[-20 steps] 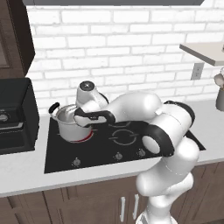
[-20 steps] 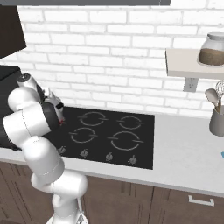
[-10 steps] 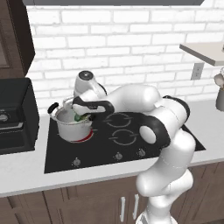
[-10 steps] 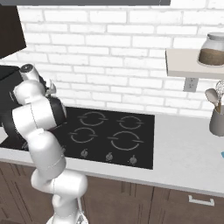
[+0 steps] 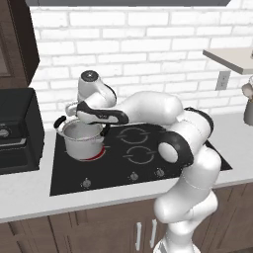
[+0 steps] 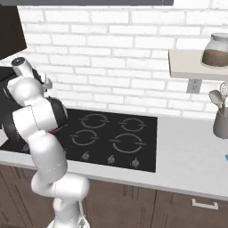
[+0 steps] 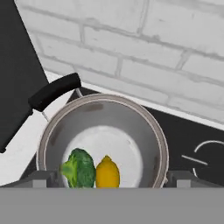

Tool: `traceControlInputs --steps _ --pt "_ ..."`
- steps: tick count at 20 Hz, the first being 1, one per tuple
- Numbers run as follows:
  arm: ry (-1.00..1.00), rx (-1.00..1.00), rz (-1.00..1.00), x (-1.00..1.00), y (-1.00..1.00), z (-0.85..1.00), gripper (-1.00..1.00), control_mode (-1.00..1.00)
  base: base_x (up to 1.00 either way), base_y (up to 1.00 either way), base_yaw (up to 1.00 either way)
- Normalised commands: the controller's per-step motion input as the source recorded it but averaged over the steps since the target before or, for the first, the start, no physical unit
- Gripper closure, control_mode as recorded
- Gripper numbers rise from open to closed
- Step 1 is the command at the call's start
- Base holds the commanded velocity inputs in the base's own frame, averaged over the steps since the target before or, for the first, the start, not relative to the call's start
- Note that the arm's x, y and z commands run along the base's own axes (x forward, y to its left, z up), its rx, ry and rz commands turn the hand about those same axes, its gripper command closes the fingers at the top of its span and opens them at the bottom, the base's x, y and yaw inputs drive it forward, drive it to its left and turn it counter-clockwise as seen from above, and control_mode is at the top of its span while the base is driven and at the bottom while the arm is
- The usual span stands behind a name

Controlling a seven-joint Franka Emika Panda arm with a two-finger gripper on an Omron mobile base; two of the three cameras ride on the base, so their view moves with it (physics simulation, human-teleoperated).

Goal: Put the broccoli and lemon in the pot. Retrieve the spatula and lightly stir the vegetables in the pot.

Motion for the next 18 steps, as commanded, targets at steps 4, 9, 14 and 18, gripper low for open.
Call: traceControlInputs --steps 4,9,14,18 --pt "-0.14 0.01 -0.14 -1.0 -0.93 0.66 -1.0 -1.0 0.0 0.0 0.0" --pt "-0.06 0.1 -0.14 -1.0 -1.0 0.17 -1.0 -1.0 0.0 0.0 0.0" --pt "0.01 0.16 -0.18 -1.0 -1.0 0.0 -1.0 -1.0 0.0 0.0 0.0" --pt "0.11 0.13 -0.2 -0.99 -1.0 0.0 -1.0 -1.0 0.0 0.0 0.0"
